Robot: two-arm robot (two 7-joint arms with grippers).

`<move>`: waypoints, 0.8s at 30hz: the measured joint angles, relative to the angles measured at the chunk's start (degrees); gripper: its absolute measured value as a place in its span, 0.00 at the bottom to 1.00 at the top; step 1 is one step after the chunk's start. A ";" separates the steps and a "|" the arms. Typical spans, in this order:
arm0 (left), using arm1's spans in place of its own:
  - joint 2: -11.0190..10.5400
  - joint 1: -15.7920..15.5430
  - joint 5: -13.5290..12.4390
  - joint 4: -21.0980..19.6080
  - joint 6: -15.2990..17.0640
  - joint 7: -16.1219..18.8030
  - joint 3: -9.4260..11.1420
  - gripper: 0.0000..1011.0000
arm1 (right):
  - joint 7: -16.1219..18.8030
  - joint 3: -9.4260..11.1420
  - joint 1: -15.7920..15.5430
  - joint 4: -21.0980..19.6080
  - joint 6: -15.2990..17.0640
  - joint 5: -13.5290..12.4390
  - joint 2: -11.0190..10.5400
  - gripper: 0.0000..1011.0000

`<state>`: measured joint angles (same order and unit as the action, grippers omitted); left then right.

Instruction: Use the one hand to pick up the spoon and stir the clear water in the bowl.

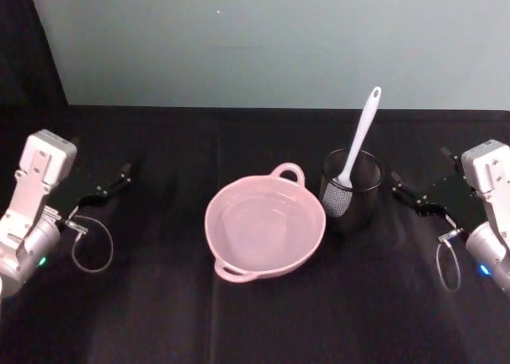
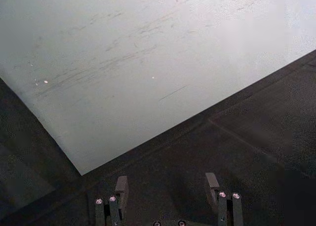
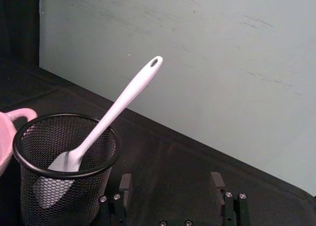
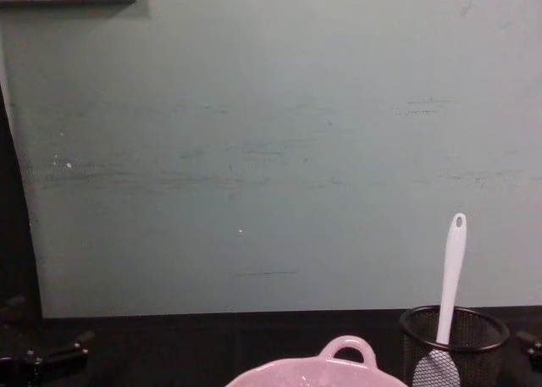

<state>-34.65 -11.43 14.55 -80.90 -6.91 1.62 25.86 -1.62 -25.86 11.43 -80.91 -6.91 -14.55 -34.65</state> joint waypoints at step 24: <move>0.00 0.00 0.00 0.00 0.00 0.00 0.00 1.00 | 5.48 10.32 -8.95 -12.38 2.22 -11.00 -6.09 0.99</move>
<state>-34.64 -11.43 14.55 -80.90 -6.90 1.62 25.86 3.85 -15.54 2.48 -93.29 -4.69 -25.55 -40.74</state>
